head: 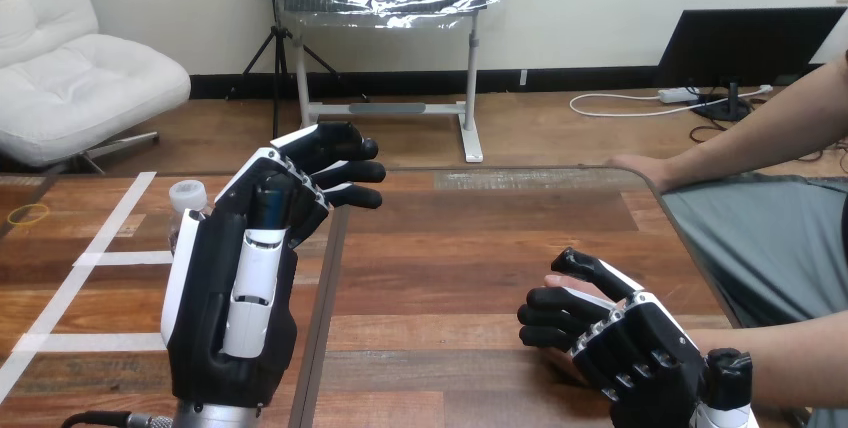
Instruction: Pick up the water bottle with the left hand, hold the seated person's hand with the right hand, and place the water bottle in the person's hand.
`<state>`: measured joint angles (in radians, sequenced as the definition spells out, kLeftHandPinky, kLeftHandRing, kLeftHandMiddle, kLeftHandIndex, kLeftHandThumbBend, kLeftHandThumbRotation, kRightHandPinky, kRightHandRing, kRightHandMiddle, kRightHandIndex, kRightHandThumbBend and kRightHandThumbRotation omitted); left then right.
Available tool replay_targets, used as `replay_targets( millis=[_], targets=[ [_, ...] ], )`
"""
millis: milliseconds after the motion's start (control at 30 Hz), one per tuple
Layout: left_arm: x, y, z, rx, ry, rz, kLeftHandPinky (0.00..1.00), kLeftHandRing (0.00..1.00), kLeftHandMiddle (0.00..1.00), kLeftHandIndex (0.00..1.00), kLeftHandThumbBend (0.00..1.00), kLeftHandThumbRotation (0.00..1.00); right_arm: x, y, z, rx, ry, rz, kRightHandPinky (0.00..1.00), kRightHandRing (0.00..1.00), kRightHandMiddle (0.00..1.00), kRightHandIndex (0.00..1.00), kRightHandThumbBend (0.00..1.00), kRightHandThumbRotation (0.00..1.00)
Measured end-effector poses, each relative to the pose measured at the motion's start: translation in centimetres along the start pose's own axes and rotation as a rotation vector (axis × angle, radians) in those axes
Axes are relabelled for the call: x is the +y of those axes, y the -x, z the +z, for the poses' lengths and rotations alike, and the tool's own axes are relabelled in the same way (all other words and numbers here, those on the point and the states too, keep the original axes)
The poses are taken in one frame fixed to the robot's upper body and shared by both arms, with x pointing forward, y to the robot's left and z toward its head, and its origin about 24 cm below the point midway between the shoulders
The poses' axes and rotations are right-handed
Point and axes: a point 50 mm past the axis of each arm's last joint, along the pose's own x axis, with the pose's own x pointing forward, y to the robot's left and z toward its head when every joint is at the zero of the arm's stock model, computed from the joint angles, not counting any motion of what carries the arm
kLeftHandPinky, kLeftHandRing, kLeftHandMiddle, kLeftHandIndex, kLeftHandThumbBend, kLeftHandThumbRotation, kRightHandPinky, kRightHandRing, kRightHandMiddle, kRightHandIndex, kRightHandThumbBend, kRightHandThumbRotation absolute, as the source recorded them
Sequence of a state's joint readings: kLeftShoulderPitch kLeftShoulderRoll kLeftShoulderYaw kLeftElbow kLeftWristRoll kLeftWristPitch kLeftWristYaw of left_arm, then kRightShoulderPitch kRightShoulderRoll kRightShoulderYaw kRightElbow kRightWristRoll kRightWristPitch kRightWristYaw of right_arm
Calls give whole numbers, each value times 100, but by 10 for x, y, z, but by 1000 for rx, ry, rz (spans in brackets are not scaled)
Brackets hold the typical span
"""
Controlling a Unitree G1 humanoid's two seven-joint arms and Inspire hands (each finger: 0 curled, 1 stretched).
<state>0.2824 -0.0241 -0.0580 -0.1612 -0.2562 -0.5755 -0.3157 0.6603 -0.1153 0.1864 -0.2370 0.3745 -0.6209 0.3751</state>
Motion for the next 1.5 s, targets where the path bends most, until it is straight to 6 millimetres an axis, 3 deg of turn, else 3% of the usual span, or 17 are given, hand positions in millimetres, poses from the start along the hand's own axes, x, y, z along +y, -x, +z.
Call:
replay_targets(
  millis=[1033, 1233, 1500],
  targets=[
    [0, -2, 4, -16, 6, 1, 63, 65, 69, 71, 38, 79, 1, 0, 0, 4, 16, 6, 73, 74, 74, 80, 70, 100],
    [-1, -3, 6, -18, -56, 3, 73, 72, 74, 75, 50, 77, 1, -1, 1, 1, 17, 6, 72, 74, 74, 80, 70, 100],
    [0, -2, 8, -4, -217, 9, 82, 83, 85, 85, 78, 71, 2, -2, 3, -11, 20, 10, 72, 74, 74, 80, 69, 100]
  ],
)
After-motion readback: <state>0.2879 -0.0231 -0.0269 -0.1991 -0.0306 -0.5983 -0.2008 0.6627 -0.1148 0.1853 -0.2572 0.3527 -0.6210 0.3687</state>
